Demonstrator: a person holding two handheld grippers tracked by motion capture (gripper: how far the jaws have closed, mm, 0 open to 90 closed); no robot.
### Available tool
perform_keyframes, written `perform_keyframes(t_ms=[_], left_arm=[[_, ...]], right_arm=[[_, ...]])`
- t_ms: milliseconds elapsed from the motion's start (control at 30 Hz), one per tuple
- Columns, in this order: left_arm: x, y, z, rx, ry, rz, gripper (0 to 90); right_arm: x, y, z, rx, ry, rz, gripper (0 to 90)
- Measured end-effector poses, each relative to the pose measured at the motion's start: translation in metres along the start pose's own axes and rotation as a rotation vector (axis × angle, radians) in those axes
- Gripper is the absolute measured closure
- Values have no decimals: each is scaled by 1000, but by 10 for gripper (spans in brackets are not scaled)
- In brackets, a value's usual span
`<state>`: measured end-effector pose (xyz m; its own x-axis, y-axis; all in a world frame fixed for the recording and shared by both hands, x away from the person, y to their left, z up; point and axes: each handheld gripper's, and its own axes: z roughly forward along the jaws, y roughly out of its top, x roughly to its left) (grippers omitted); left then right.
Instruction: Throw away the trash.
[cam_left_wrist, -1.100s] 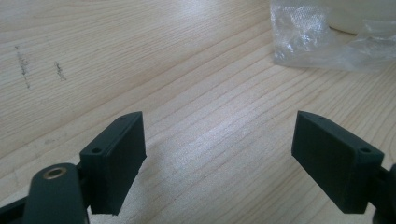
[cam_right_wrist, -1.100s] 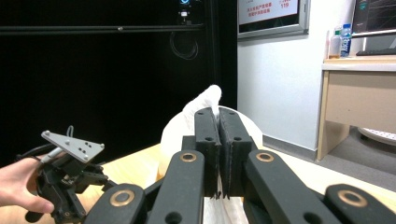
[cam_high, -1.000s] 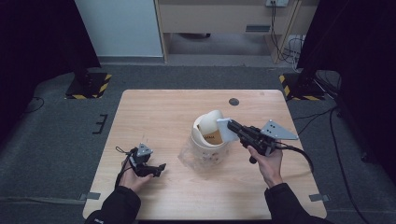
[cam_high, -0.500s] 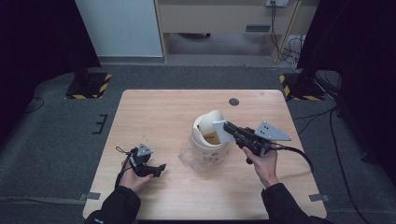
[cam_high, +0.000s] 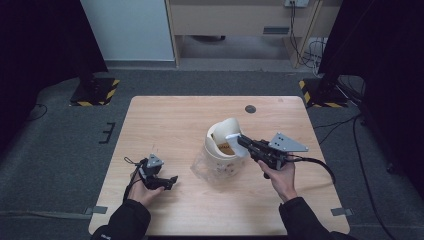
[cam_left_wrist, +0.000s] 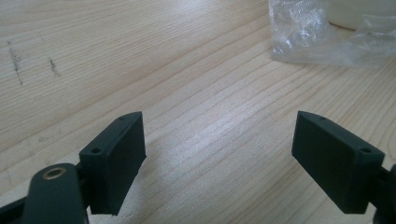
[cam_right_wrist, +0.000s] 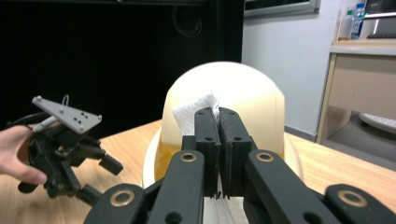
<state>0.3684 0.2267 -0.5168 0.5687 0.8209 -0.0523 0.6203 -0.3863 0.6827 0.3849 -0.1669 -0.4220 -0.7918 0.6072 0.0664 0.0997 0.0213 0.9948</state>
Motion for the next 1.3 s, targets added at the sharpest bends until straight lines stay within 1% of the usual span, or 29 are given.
perform_keyframes(t_ms=[67,133,233,433,467,500,667,867,1100,1167,1200,1233,1300], left_arm=[[0,0,0,-1,-1,-2,167],[0,0,-1,-4,-1,-1,167],[-1,0,0,-3,-3,2,167],[-1,0,0,3,-3,4,167],[-1,0,0,3,-3,4,167],[-1,0,0,3,-4,6,167],[-2,0,1,7,-6,9,167],[-3,0,2,12,-10,13,167],[-3,0,2,14,-9,13,167],[-3,0,2,14,-9,14,167],[-3,0,2,15,-9,14,167],[-3,0,2,15,-9,14,167],[-3,0,1,13,-9,14,167]], right_arm=[[0,-3,1,22,2,1,875],[-1,-6,2,33,2,18,875],[-3,-12,2,59,-6,23,876],[-5,-16,5,107,-6,32,875],[-5,-16,5,107,-6,32,875],[-5,-17,6,123,-7,37,874],[-6,-18,10,144,-17,67,872],[-7,-17,12,168,-22,83,857],[-11,-14,14,191,-26,88,847],[-9,-10,16,222,-33,48,846],[-8,-8,18,232,-32,36,845],[-7,-6,20,234,-33,38,843],[-7,-6,25,254,-37,45,828]])
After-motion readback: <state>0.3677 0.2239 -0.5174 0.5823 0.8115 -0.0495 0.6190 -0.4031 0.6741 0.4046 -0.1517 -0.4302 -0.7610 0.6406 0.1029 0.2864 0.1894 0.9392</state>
